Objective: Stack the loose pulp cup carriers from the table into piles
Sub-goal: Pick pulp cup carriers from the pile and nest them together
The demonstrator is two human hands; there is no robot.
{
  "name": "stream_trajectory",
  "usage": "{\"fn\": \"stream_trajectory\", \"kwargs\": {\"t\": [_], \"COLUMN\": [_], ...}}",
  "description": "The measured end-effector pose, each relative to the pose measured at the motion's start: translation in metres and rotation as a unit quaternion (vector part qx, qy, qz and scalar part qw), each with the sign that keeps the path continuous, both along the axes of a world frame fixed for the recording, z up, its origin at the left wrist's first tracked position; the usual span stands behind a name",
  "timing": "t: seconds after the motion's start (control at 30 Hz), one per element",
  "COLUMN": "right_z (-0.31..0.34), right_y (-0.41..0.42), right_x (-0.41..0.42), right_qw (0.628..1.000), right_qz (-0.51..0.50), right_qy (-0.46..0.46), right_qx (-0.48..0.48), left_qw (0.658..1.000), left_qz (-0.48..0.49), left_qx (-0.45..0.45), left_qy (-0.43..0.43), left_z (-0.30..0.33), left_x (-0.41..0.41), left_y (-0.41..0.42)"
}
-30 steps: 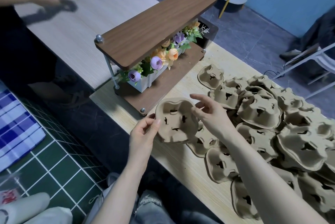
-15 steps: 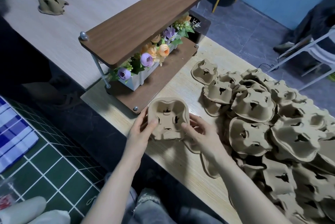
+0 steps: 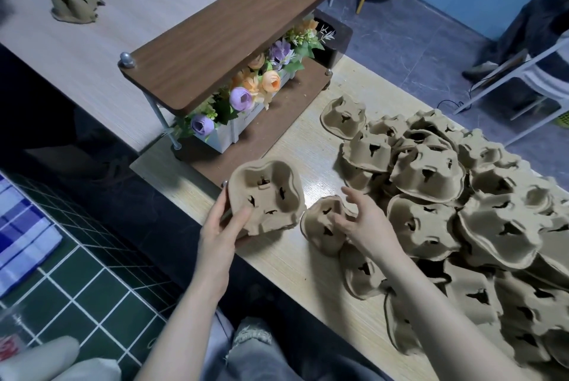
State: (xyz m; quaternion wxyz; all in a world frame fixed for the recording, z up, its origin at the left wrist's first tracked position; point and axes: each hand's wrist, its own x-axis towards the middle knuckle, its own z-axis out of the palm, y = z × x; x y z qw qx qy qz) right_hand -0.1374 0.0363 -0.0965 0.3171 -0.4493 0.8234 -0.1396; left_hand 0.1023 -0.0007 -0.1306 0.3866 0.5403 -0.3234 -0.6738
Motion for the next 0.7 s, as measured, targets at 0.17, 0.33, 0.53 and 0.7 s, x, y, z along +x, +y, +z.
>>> {"fn": "stream_trajectory", "kwargs": {"t": [0.17, 0.33, 0.53, 0.7], "right_z": [-0.012, -0.017, -0.010, 0.008], "right_y": [-0.001, 0.003, 0.011, 0.013], "right_x": [-0.002, 0.003, -0.001, -0.007], "right_qw": [0.992, 0.991, 0.992, 0.986], "right_qz": [0.072, 0.079, 0.056, 0.014], "right_qy": [0.063, 0.103, 0.110, 0.104], "right_qx": [0.087, 0.038, -0.033, -0.130], "left_qw": [1.000, 0.999, 0.996, 0.994], "left_qz": [-0.010, -0.028, -0.049, -0.071], "left_qx": [-0.007, -0.039, -0.072, -0.072], "left_qy": [0.015, -0.010, -0.035, -0.031], "left_z": [0.005, 0.006, 0.006, 0.005], "left_x": [0.003, 0.002, -0.006, -0.010], "left_y": [-0.003, 0.002, 0.001, -0.006]}}
